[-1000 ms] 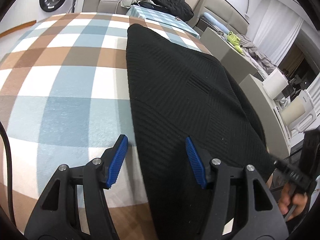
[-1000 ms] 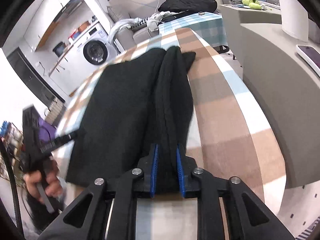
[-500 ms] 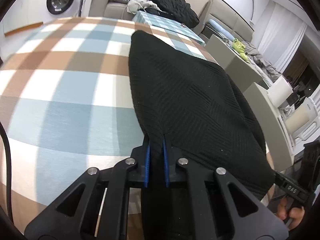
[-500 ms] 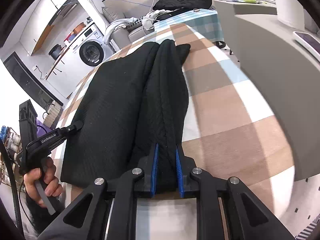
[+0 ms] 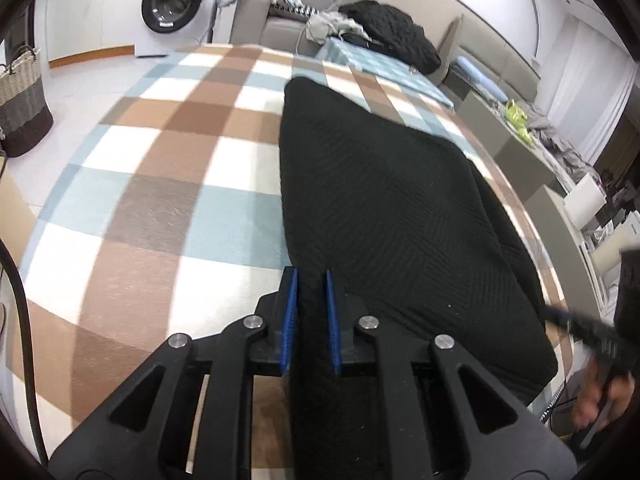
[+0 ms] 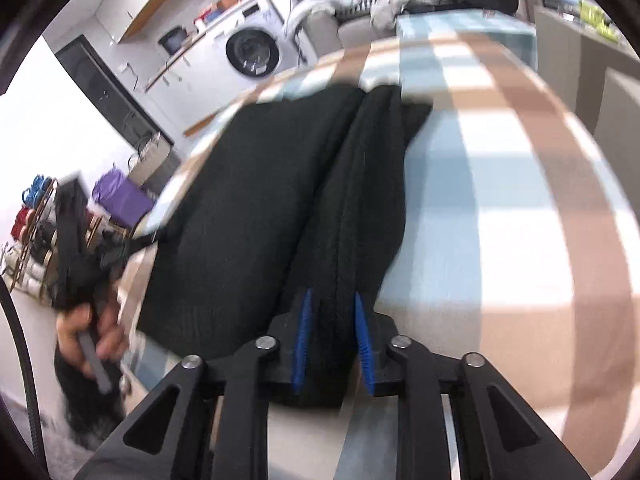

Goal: Fold small clothes

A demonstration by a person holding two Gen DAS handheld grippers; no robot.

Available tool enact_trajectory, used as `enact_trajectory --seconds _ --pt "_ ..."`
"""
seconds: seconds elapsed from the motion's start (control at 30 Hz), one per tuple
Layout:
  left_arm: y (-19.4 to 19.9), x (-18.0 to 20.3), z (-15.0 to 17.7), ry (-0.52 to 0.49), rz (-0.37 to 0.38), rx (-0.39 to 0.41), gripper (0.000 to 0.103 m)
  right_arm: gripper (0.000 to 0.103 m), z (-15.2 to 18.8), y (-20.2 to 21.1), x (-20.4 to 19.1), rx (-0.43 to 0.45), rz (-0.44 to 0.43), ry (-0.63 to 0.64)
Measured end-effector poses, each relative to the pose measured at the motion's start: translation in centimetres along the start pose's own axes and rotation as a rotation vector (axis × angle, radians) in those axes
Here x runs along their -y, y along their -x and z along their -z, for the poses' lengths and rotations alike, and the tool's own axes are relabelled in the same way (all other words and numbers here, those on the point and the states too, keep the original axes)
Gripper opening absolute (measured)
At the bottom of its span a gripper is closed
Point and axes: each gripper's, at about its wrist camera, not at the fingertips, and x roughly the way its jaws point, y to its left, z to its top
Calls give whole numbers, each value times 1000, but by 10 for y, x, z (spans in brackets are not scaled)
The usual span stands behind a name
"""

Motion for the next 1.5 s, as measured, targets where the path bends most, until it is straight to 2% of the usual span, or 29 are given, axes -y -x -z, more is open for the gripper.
enact_trajectory --seconds 0.07,0.23,0.3,0.4,0.43,0.5,0.6,0.63,0.7,0.77,0.83,0.9,0.97,1.0,1.03,1.07,1.17,1.2,1.23,1.27,1.3,1.33,1.4,1.5 --pt "6 -3 -3 -5 -25 15 17 24 -27 -6 5 34 46 -4" --pt "24 -2 -4 12 3 57 56 24 -89 -44 25 73 67 -53" --pt "29 0 -3 18 8 71 61 24 -106 -61 30 69 49 -65" --pt "30 6 -1 19 30 61 61 22 -119 -75 28 71 56 -48" --pt "30 7 -1 16 32 59 61 16 -121 -78 28 73 73 -42" --pt "28 12 0 12 38 57 61 6 -126 -79 25 80 52 -30" --pt "27 19 0 2 49 53 61 5 -131 -74 12 125 -20 45" --pt "26 21 0 -5 52 53 61 5 -134 -75 12 128 -17 48" --pt "24 25 0 -15 52 52 61 5 -138 -88 21 87 97 46" --pt "23 28 1 -25 52 46 61 5 -137 -99 25 28 145 53" --pt "21 29 2 -34 44 39 61 14 -135 -92 22 49 151 59" --pt "21 28 3 -30 49 36 61 15 -134 -78 17 88 159 56" --pt "19 28 3 -29 49 34 61 17 -134 -63 12 125 118 45" --pt "19 28 3 -30 48 32 61 23 -134 -60 9 130 80 42" --pt "19 28 3 -30 47 29 61 33 -133 -59 5 124 49 43" --pt "18 27 3 -31 46 28 61 37 -135 -64 4 105 14 43" --pt "20 27 3 -33 40 33 61 38 -136 -93 4 30 -21 22" --pt "22 26 4 -30 40 35 61 38 -137 -104 6 -5 -6 5" --pt "22 25 4 -27 40 35 61 31 -135 -110 7 -30 6 -13" --pt "23 24 5 -24 39 36 61 26 -136 -112 8 -22 4 -21" --pt "25 23 6 -23 36 37 61 13 -137 -109 6 -4 4 -11" --pt "26 22 6 -21 32 38 61 8 -137 -102 -1 14 -10 12" --pt "28 21 6 -20 35 42 61 8 -138 -74 -15 90 -42 52" --pt "30 22 5 -29 34 45 61 8 -141 -55 -19 105 -9 36"
